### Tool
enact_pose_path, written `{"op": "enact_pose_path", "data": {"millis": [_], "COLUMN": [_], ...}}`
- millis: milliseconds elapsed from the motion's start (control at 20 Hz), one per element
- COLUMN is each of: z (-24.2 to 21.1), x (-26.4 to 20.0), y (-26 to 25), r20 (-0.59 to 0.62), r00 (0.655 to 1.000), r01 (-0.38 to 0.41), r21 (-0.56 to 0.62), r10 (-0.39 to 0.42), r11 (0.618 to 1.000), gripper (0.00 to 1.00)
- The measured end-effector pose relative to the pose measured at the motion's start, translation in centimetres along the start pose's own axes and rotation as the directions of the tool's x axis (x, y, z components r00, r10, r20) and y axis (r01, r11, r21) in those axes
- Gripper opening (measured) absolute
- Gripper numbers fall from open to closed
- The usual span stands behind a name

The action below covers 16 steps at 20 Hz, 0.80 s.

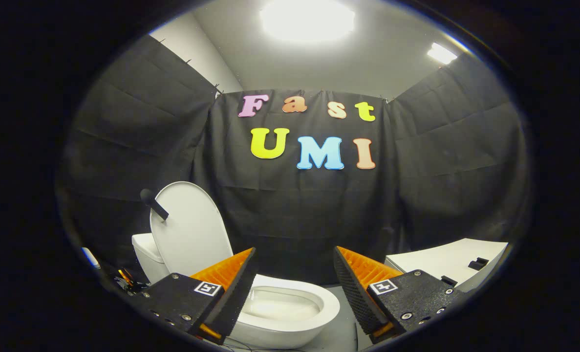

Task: Open the toilet lid.

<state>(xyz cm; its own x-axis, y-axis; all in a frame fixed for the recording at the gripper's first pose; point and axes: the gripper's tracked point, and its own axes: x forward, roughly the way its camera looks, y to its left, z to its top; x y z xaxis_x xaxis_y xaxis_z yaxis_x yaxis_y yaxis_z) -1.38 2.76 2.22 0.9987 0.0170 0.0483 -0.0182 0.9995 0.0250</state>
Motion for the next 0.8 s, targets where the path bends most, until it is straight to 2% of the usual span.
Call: {"op": "enact_pose_path", "data": {"millis": [100,250,800], "z": [-0.82,-0.81,-1.18], "x": [0.15,0.23,0.33], "y": [-0.32,-0.53,-0.02], "r20": [-0.022,-0.032,-0.047], "r00": [1.0,0.999,0.999], "r01": [0.006,0.018,-0.002], "r21": [0.028,0.011,-0.002], "r10": [-0.006,-0.018,0.002], "r11": [1.0,1.0,1.0], "gripper": [0.94,0.94,0.94]}}
